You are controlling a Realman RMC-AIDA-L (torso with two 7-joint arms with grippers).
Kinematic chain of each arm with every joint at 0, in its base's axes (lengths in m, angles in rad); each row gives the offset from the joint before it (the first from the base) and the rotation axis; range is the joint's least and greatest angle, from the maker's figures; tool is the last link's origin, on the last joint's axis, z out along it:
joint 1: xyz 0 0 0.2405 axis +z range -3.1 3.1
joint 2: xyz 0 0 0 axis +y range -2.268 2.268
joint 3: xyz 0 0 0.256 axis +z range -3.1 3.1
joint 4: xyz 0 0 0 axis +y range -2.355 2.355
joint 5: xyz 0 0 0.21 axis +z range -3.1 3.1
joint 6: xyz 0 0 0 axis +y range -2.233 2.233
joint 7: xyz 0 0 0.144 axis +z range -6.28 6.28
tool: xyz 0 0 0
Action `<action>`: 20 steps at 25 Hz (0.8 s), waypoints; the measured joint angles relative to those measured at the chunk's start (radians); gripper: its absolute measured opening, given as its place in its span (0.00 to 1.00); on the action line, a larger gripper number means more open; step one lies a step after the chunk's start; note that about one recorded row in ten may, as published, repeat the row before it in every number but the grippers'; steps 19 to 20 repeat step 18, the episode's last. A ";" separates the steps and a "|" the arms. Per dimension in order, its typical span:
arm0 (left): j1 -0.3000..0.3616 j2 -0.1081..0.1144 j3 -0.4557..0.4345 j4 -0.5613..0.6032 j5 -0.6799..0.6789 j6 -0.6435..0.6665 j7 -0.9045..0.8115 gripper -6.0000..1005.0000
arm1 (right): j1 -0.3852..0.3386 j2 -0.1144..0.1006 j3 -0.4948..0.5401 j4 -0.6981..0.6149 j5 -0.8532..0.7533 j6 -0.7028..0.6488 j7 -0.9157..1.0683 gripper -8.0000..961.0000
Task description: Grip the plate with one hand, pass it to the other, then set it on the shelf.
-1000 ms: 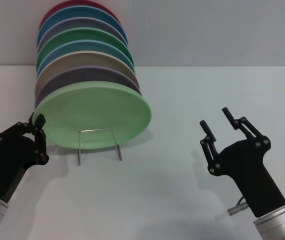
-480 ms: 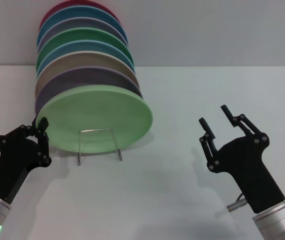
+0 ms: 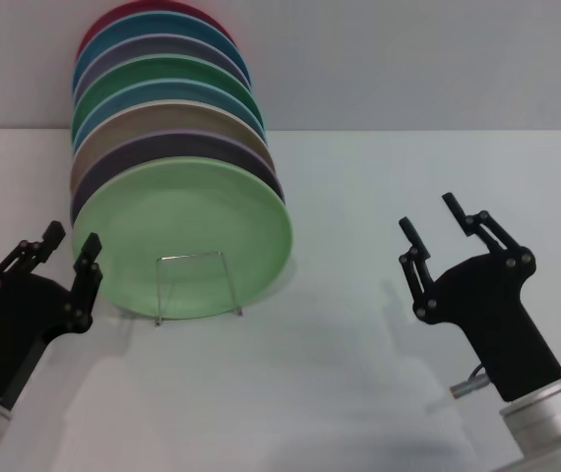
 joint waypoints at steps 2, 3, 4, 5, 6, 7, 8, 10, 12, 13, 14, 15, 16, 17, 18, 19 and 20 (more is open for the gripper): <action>0.008 0.000 0.000 0.000 0.000 0.017 0.000 0.31 | 0.003 0.000 0.021 0.000 0.000 0.009 0.015 0.43; 0.023 0.001 0.001 0.000 0.000 0.047 0.000 0.34 | 0.006 0.000 0.033 -0.002 0.000 0.011 0.026 0.43; 0.023 0.001 0.001 0.000 0.000 0.047 0.000 0.36 | 0.008 0.000 0.041 -0.003 0.002 0.011 0.034 0.43; 0.037 0.001 0.001 0.000 0.000 0.077 0.000 0.38 | 0.011 0.001 0.051 -0.006 0.007 0.012 0.044 0.43; 0.071 0.001 0.001 0.000 0.000 0.142 0.000 0.38 | 0.017 0.001 0.069 -0.010 0.025 0.013 0.057 0.43; 0.085 0.001 0.000 0.000 0.000 0.164 -0.002 0.38 | 0.017 0.001 0.069 -0.010 0.025 0.013 0.057 0.43; 0.093 0.001 -0.001 0.000 -0.001 0.183 -0.005 0.38 | 0.020 0.001 0.076 -0.010 0.035 0.014 0.061 0.43; 0.111 0.001 -0.011 -0.001 -0.005 0.211 -0.040 0.38 | 0.025 0.000 0.086 -0.011 0.060 0.017 0.073 0.43; 0.112 0.002 -0.025 0.001 -0.007 0.215 -0.082 0.38 | 0.027 0.000 0.097 -0.011 0.080 0.017 0.108 0.43; 0.111 0.003 -0.038 0.005 -0.007 0.213 -0.112 0.38 | 0.027 -0.001 0.100 -0.014 0.083 0.017 0.126 0.43; 0.109 0.004 -0.052 0.008 -0.008 0.211 -0.137 0.38 | 0.027 -0.002 0.105 -0.022 0.085 0.017 0.154 0.43; 0.107 0.004 -0.066 0.012 -0.008 0.206 -0.162 0.38 | 0.027 -0.003 0.109 -0.031 0.085 0.016 0.186 0.43; 0.101 0.005 -0.090 0.014 -0.008 0.198 -0.199 0.38 | 0.026 -0.004 0.114 -0.052 0.086 0.012 0.255 0.43; 0.101 0.005 -0.090 0.014 -0.008 0.198 -0.199 0.38 | 0.026 -0.004 0.114 -0.052 0.086 0.012 0.255 0.43; 0.099 0.005 -0.099 0.015 -0.008 0.195 -0.207 0.38 | 0.027 -0.005 0.116 -0.064 0.086 0.011 0.297 0.43; 0.099 0.005 -0.099 0.015 -0.008 0.195 -0.207 0.38 | 0.027 -0.005 0.116 -0.064 0.086 0.011 0.297 0.43; 0.099 0.005 -0.099 0.015 -0.008 0.195 -0.207 0.38 | 0.027 -0.005 0.116 -0.064 0.086 0.011 0.297 0.43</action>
